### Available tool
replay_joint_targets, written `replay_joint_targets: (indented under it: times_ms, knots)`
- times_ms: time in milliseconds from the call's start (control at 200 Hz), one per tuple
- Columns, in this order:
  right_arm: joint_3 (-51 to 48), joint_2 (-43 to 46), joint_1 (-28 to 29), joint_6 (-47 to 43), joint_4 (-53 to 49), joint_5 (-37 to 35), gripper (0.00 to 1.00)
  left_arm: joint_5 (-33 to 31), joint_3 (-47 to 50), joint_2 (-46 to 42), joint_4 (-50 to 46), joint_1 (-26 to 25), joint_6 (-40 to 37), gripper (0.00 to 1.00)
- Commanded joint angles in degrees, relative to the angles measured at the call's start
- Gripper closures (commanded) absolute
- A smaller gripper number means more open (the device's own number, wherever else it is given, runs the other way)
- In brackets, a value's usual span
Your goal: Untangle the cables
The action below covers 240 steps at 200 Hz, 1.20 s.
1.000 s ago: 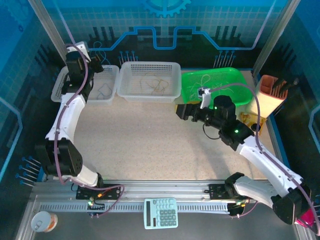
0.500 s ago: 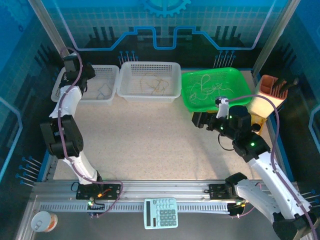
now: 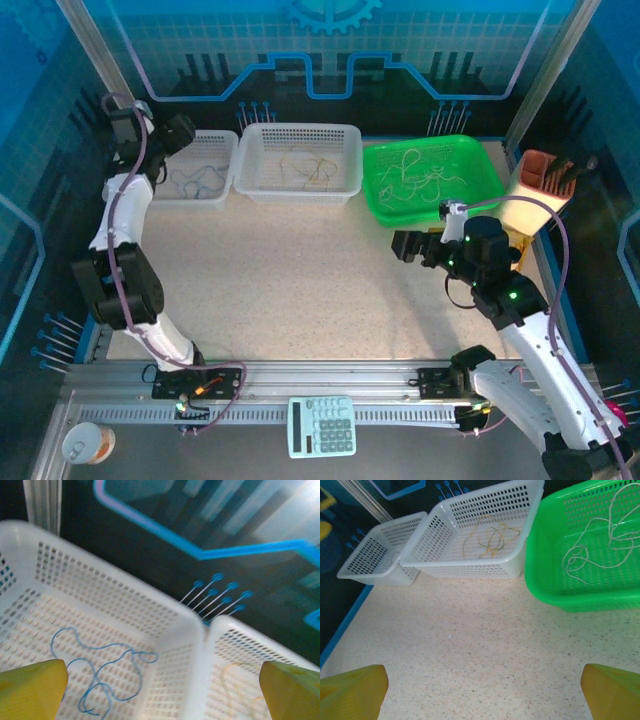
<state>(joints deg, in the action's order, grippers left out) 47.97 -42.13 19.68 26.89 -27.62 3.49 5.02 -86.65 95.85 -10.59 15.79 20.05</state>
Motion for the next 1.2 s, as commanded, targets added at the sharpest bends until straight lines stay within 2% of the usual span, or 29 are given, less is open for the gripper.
replay_joint_targets:
  times_ms: [0,150,290,450,580,660,830,950,1075,1146,1196]
  knots:
    - [-0.2,-0.2,-0.9,-2.3,-2.6,-4.3,0.00,5.4,2.9,-9.3,1.9,-0.8,1.4,0.01]
    - [-1.6,-0.6,-0.9,-2.7,-3.4,-12.6,0.00,5.1,10.3,-20.4,1.2,-4.6,-1.9,0.01]
    - [-5.8,-0.5,-0.9,-1.4,1.1,-22.3,0.00,2.6,21.3,-31.4,3.0,-8.1,-3.1,0.01]
    - [-11.7,-2.9,-1.1,-4.3,8.9,-32.2,0.00,-2.7,37.5,-44.1,8.2,-9.6,-5.2,0.01]
    - [-16.8,-6.0,-1.3,-9.0,18.7,-37.4,0.00,-4.2,50.5,-51.1,14.9,-10.2,-8.1,0.01]
    - [-20.7,-7.0,-2.0,-11.1,25.9,-38.2,0.00,-7.6,57.6,-53.0,19.5,-10.6,-9.0,0.01]
    - [-23.1,-13.6,-4.1,-16.8,38.0,-39.1,0.00,-16.7,66.7,-47.4,31.2,-13.0,-6.4,0.01]
    - [-23.5,-20.1,-4.3,-21.9,46.0,-36.2,0.00,-23.1,69.6,-39.1,42.0,-18.1,-12.9,0.01]
    - [-26.4,-27.1,-5.8,-24.1,56.7,-33.9,0.00,-23.3,72.4,-29.8,55.1,-20.0,-16.3,0.01]
    - [-26.7,-29.5,-7.1,-24.6,60.3,-28.7,0.00,-21.7,72.7,-24.4,60.5,-20.3,-17.8,0.01]
    - [-28.5,-30.7,-8.2,-24.6,67.5,-24.1,0.00,-20.7,72.6,-21.0,64.2,-20.5,-19.2,0.01]
